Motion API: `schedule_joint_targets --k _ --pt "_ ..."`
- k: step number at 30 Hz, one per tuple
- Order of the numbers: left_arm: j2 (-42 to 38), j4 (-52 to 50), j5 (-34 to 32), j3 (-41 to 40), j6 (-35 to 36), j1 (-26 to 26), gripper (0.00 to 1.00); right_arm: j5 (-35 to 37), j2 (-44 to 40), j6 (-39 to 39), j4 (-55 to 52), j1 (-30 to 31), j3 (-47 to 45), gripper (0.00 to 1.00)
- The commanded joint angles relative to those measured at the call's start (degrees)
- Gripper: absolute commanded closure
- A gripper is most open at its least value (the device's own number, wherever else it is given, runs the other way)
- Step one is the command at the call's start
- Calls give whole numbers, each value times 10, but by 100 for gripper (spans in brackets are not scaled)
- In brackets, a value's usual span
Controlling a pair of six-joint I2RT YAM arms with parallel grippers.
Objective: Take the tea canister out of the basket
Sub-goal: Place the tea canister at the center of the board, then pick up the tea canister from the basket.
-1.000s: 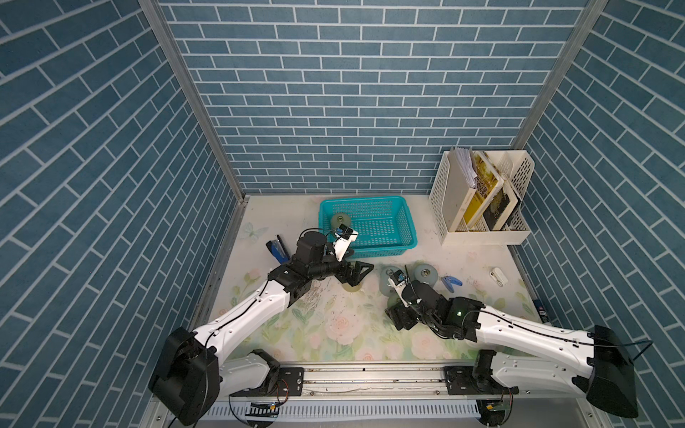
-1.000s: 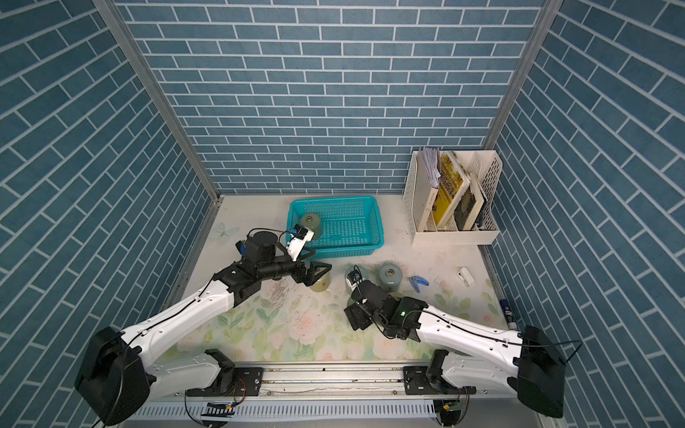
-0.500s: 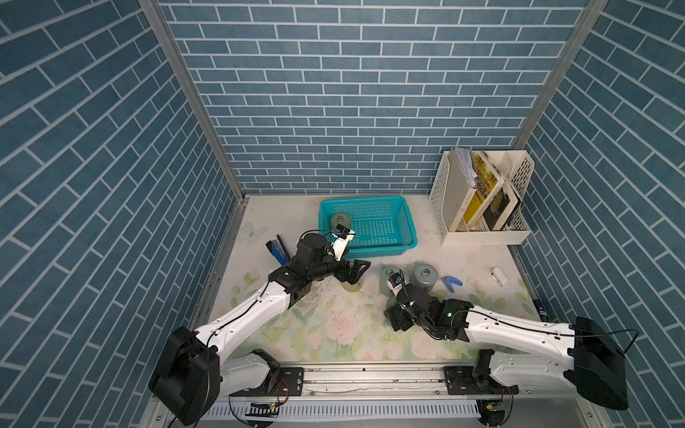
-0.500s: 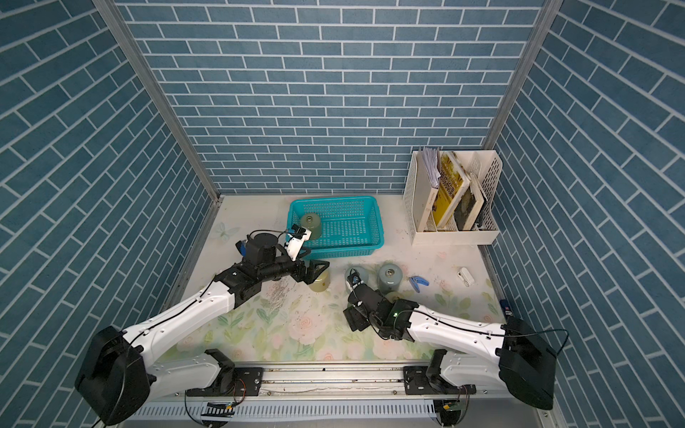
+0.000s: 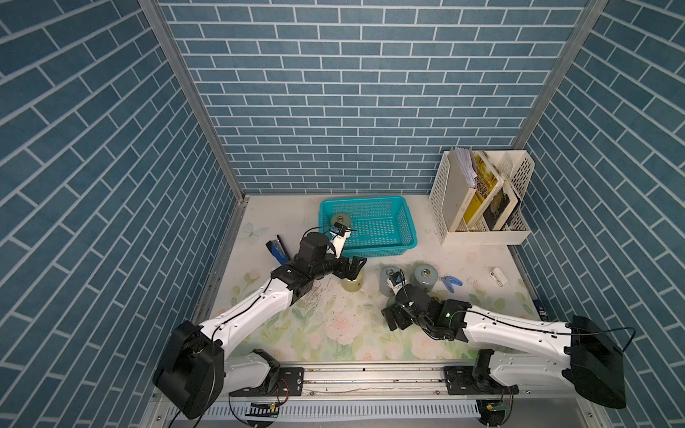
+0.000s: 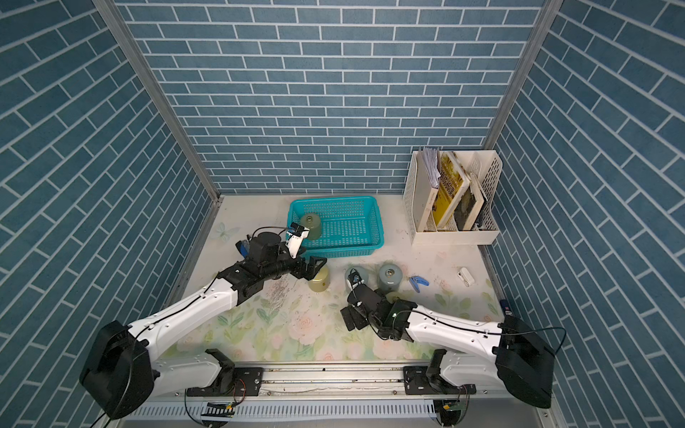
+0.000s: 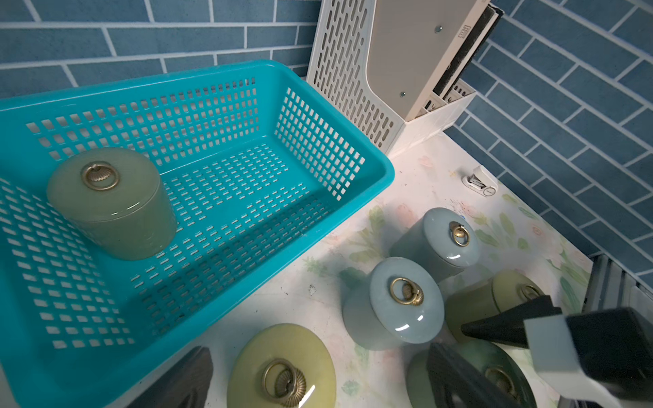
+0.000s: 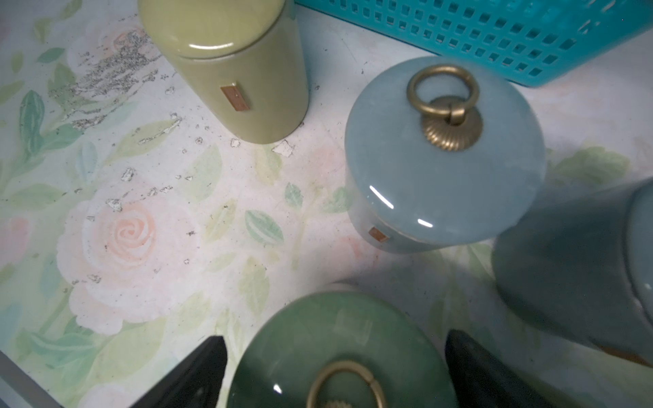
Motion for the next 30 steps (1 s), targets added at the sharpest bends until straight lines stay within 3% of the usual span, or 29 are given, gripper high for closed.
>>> schedule_joint_targets --k 1,8,13,19,30 --pt "8 -15 -24 42 -8 14 0 29 -17 -15 -22 -1 64 0" --pt "24 -29 -19 102 -11 54 0 28 -2 -100 -44 -24 185 0" --pt "33 -22 -3 118 -43 113 0 -96 72 -151 27 -140 250 0" --pt "60 -19 11 131 -58 160 0 -157 255 -211 30 -215 410 0" --pt "69 -13 19 117 -59 201 0 -223 606 -239 -17 -238 766 0"
